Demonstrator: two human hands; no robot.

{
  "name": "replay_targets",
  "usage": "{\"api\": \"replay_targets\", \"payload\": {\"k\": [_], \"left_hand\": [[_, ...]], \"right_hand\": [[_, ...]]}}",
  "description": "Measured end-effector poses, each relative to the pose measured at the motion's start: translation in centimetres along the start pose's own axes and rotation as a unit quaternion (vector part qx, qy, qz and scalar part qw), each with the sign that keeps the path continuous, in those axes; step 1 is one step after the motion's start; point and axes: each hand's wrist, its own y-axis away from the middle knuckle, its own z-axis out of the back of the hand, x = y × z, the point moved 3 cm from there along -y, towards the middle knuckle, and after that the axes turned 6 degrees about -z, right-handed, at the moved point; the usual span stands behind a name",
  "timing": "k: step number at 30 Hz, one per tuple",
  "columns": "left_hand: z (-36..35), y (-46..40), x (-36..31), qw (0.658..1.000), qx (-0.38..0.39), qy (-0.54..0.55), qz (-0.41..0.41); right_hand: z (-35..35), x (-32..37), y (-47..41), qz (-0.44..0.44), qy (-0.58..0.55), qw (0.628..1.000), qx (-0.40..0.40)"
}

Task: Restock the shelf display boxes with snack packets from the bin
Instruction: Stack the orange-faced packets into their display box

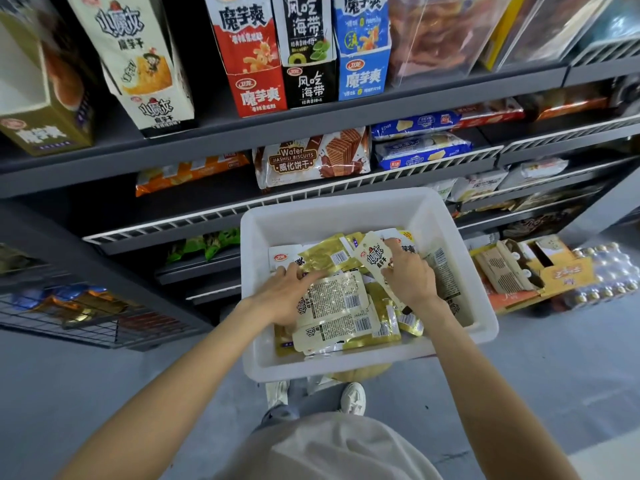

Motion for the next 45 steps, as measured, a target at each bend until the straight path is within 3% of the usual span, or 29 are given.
{"api": "replay_targets", "payload": {"k": [7,11,14,17,18,19,21,23,25,29,35,41,45], "left_hand": [[0.8,0.9,0.9,0.985,-0.106,0.108,-0.079],[1.5,2.3,1.3,0.972,-0.141,0.149,-0.115],[2.6,3.9,0.8,0.925,-0.201,0.291,-0.140],[4.8,6.0,0.3,0.823,-0.170,0.515,-0.169],[5.8,6.7,0.2,0.802,-0.162,0.544,-0.187],[6.8,7.3,0.3,0.802,-0.178,0.536,-0.192],[8.8,7.8,0.9,0.815,-0.284,0.480,-0.157],[10.5,7.8,2.1,0.801,-0.387,0.445,-0.100],[11.6,7.6,3.4,0.790,-0.444,0.420,-0.055],[13.5,7.9,4.8,0.732,-0.495,0.467,-0.016],[17.4,11.1,6.9,0.653,-0.566,0.502,-0.039],[23.3,16.7,10.5,0.607,-0.707,0.359,-0.060],[26.2,17.5,12.1,0.547,-0.746,0.373,-0.075]], "right_hand": [[0.8,0.6,0.6,0.095,-0.124,0.988,-0.018],[1.1,0.9,1.6,0.102,-0.179,0.977,-0.059],[1.8,0.7,2.0,0.071,-0.232,0.967,-0.083],[3.7,0.9,2.5,0.046,-0.325,0.940,-0.096],[4.6,1.1,2.5,0.044,-0.360,0.927,-0.095],[5.6,1.6,2.6,0.045,-0.394,0.913,-0.092],[7.5,2.8,2.6,0.046,-0.456,0.885,-0.086],[9.1,4.3,2.6,0.044,-0.516,0.852,-0.075],[10.1,5.8,2.5,0.042,-0.578,0.813,-0.049],[11.1,8.2,1.9,0.036,-0.638,0.769,0.012],[13.2,13.1,0.8,0.091,-0.655,0.750,0.016],[15.9,20.0,-0.6,0.164,-0.684,0.709,0.046],[17.0,24.8,-1.3,0.198,-0.715,0.668,0.049]]}}
